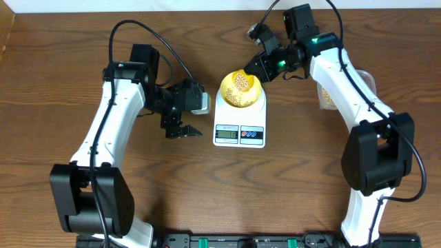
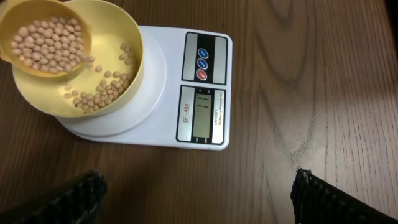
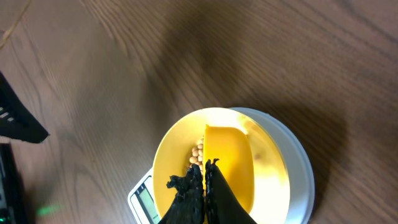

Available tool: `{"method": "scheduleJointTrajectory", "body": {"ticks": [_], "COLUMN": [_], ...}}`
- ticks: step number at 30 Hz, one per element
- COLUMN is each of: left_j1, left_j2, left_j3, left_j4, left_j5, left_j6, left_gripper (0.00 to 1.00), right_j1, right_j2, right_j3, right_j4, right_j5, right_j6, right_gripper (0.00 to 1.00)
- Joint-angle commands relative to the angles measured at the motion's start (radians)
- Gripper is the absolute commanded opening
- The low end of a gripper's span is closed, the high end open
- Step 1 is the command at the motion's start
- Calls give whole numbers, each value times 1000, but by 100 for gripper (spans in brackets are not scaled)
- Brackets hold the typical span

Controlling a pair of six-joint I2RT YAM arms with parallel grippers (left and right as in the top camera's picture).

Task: Scoop item into bowl and weigh 50g on scale
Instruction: 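Tilt the scoop with the right gripper to pour soybeans into the bowl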

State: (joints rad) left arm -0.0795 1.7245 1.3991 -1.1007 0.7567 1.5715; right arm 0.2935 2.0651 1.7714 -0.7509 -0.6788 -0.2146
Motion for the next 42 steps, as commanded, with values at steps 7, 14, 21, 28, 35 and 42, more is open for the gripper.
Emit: {"method": "scheduleJointTrajectory", "body": {"ticks": [7, 14, 21, 28, 35, 42], "left_j1": [1, 1, 1, 1, 1, 1], "left_j2": [0, 0, 0, 0, 0, 0], "left_j3": [-8, -8, -8, -8, -8, -8], "left_j4": [-8, -8, -8, -8, -8, -8], "left_j5": [5, 5, 5, 5, 5, 5], "left_j6": [10, 10, 10, 10, 10, 10], "left_gripper": [98, 98, 97, 98, 98, 98], "right_j1": [2, 2, 2, 2, 2, 2], "right_j2": [-57, -57, -57, -57, -60, -82], "right_j3": [0, 0, 0, 0, 0, 0], "right_j4": [-2, -5, -3, -1, -1, -2], "right_j5": [-11, -11, -11, -11, -8, -7], "right_j6": [-50, -98, -117, -135, -195, -242], "right_gripper": [1, 1, 1, 1, 1, 1]}}
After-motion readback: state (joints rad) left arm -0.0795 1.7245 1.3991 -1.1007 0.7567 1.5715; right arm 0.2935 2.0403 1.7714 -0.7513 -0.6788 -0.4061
